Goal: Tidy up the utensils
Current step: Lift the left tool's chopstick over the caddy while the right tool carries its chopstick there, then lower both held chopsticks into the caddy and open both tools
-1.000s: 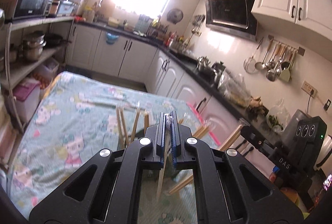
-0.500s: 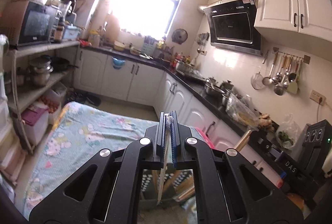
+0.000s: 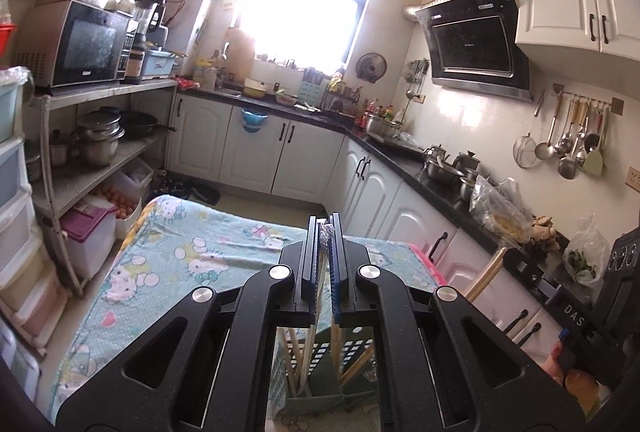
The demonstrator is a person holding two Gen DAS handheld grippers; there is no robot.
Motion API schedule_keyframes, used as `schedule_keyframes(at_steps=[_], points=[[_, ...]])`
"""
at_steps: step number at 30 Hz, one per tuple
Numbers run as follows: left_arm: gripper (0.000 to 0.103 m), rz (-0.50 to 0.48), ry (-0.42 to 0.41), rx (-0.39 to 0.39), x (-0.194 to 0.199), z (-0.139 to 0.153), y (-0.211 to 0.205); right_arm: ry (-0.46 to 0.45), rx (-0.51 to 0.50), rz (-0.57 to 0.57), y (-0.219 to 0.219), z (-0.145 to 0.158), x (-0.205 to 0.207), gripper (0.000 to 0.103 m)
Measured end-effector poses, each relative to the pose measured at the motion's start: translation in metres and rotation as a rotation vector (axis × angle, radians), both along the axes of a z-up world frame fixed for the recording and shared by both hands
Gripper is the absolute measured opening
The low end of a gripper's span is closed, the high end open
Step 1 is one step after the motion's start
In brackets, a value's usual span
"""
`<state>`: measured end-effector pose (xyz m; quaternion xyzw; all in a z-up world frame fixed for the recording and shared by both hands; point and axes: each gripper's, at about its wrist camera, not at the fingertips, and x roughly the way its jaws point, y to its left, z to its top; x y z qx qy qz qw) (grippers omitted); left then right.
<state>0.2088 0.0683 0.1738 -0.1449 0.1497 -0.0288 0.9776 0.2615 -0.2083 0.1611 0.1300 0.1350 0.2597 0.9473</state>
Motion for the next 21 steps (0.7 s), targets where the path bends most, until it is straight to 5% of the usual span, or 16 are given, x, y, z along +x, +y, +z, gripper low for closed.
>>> schedule_keyframes(at_steps=[21], points=[[0.002, -0.004, 0.123, -0.043, 0.012, -0.063, 0.006, 0.056, -0.046, -0.016, 0.011, -0.060, 0.006, 0.006]])
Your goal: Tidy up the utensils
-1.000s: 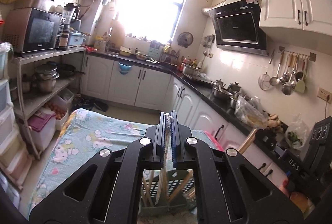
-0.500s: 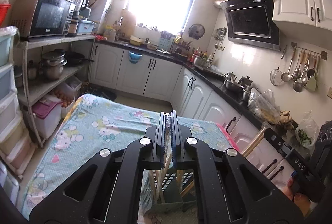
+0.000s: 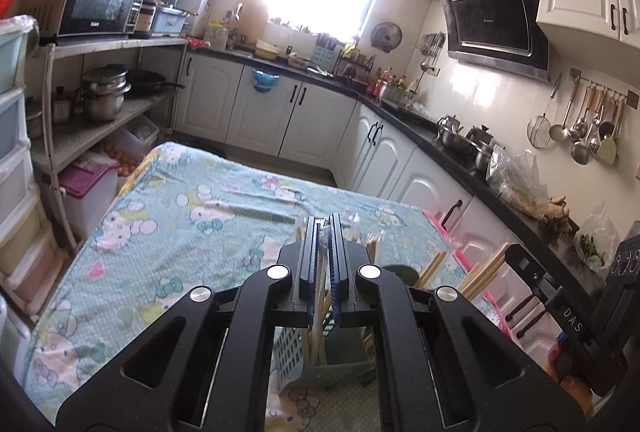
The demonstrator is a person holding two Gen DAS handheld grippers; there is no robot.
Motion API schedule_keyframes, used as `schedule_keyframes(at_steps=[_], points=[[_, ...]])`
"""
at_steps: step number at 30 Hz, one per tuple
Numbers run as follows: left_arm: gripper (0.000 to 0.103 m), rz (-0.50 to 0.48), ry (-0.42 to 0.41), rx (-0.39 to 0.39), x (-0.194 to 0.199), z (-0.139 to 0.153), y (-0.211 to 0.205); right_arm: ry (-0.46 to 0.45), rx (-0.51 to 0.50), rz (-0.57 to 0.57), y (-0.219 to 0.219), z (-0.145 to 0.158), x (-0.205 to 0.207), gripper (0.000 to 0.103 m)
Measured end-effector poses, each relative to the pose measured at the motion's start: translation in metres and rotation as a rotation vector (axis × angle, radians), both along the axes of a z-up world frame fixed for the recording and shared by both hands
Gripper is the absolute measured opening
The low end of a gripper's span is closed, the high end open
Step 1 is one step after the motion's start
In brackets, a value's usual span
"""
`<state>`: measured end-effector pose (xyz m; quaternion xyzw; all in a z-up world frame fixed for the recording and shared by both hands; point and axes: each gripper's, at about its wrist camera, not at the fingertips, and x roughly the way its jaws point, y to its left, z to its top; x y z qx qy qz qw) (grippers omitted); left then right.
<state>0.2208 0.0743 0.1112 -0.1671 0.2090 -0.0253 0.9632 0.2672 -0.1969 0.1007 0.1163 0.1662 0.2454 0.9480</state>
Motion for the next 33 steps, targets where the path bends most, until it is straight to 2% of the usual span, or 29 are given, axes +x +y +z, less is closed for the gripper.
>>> schedule_keyframes(at_steps=[8, 11, 13, 16, 33], points=[[0.002, 0.006, 0.030, -0.020, -0.008, -0.012, 0.004, 0.043, 0.003, -0.005, -0.005, -0.012, -0.004, 0.006], [0.003, 0.005, 0.037, -0.026, -0.010, -0.014, 0.004, 0.059, 0.004, -0.004, -0.007, -0.015, -0.006, 0.010], [0.010, 0.002, 0.041, -0.031, -0.012, -0.015, 0.005, 0.070, 0.009, -0.006, -0.010, -0.018, -0.009, 0.021], [0.014, -0.001, 0.050, -0.036, -0.015, -0.018, 0.006, 0.083, 0.011, -0.005, -0.013, -0.020, -0.011, 0.026], [0.044, -0.025, 0.109, -0.027, -0.039, -0.037, 0.000, 0.158, -0.020, -0.024, -0.024, -0.042, -0.033, 0.040]])
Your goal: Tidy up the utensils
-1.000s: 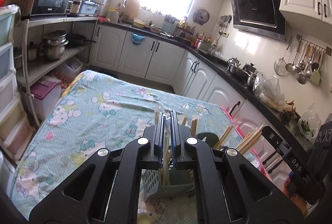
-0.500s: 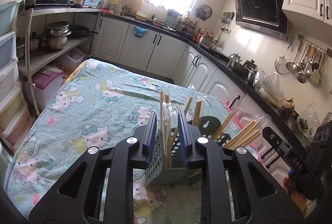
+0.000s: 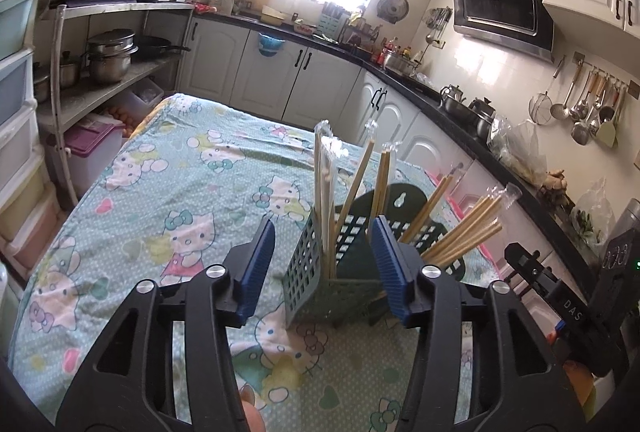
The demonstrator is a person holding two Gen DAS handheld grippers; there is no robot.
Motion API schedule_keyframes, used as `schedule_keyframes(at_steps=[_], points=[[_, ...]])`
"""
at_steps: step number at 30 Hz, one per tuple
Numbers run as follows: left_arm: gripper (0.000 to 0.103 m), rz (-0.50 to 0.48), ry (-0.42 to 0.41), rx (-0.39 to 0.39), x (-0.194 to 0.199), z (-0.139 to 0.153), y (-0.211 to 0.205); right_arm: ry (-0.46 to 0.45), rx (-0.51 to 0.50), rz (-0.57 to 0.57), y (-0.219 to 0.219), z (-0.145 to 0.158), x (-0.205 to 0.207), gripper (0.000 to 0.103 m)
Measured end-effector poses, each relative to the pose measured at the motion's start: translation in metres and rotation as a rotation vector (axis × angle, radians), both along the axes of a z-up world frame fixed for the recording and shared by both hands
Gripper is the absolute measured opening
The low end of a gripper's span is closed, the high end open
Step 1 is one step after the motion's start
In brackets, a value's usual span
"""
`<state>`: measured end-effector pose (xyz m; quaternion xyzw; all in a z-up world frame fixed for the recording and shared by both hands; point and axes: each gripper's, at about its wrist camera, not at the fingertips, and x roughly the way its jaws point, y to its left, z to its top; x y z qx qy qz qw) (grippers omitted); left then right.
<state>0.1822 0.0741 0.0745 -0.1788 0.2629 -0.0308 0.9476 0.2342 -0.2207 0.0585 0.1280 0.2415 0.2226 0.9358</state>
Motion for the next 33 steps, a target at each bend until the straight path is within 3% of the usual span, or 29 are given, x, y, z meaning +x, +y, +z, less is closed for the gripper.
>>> schedule_keyframes(at_steps=[8, 19, 28, 33], points=[[0.061, -0.016, 0.025, -0.001, -0.017, -0.012, -0.003, 0.048, -0.037, 0.010, -0.005, -0.017, -0.013, 0.050], [0.081, -0.019, 0.062, 0.012, -0.040, -0.037, -0.010, 0.063, -0.091, 0.029, -0.010, -0.034, -0.038, 0.078], [0.092, -0.034, 0.087, 0.022, -0.054, -0.052, -0.019, 0.055, -0.142, 0.055, -0.003, -0.043, -0.057, 0.086], [0.092, -0.032, 0.089, 0.027, -0.062, -0.063, -0.023, 0.046, -0.174, 0.063, 0.000, -0.051, -0.067, 0.088]])
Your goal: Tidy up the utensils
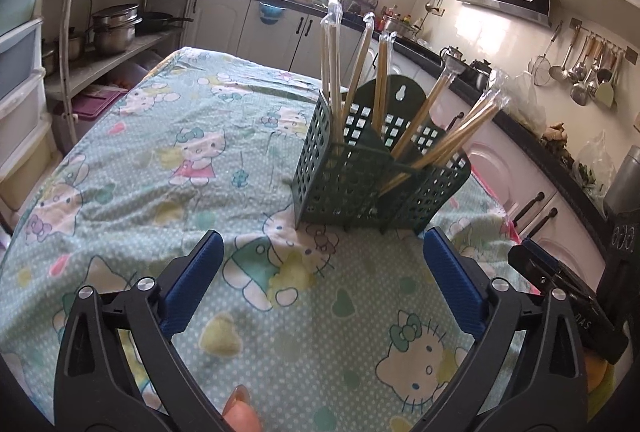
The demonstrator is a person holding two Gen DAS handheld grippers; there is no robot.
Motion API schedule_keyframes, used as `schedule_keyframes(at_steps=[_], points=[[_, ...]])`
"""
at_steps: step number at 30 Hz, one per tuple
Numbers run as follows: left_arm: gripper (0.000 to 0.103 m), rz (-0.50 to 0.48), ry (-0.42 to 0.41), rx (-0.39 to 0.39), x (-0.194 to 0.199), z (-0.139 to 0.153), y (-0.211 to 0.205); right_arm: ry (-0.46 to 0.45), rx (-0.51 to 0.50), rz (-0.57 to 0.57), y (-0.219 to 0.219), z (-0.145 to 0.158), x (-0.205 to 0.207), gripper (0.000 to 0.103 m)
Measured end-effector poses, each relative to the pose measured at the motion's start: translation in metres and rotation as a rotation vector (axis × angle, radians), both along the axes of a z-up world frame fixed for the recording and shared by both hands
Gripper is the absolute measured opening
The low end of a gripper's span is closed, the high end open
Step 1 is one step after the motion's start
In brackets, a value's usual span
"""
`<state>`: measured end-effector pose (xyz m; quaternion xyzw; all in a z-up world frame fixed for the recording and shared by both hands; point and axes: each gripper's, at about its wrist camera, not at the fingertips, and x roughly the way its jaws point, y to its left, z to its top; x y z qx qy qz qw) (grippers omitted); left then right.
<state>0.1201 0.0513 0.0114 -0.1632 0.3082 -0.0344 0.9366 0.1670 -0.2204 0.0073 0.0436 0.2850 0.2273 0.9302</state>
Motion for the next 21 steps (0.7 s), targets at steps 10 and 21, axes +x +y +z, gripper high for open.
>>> schedule_keyframes(at_steps=[10, 21], points=[[0.092, -0.016, -0.030, 0.041, -0.014, -0.016, -0.017, -0.025, -0.018, -0.009, 0.001, -0.012, -0.011, 0.093], [0.092, -0.033, -0.092, 0.082, -0.021, -0.017, -0.030, -0.088, -0.040, -0.039, -0.001, -0.021, -0.024, 0.095]])
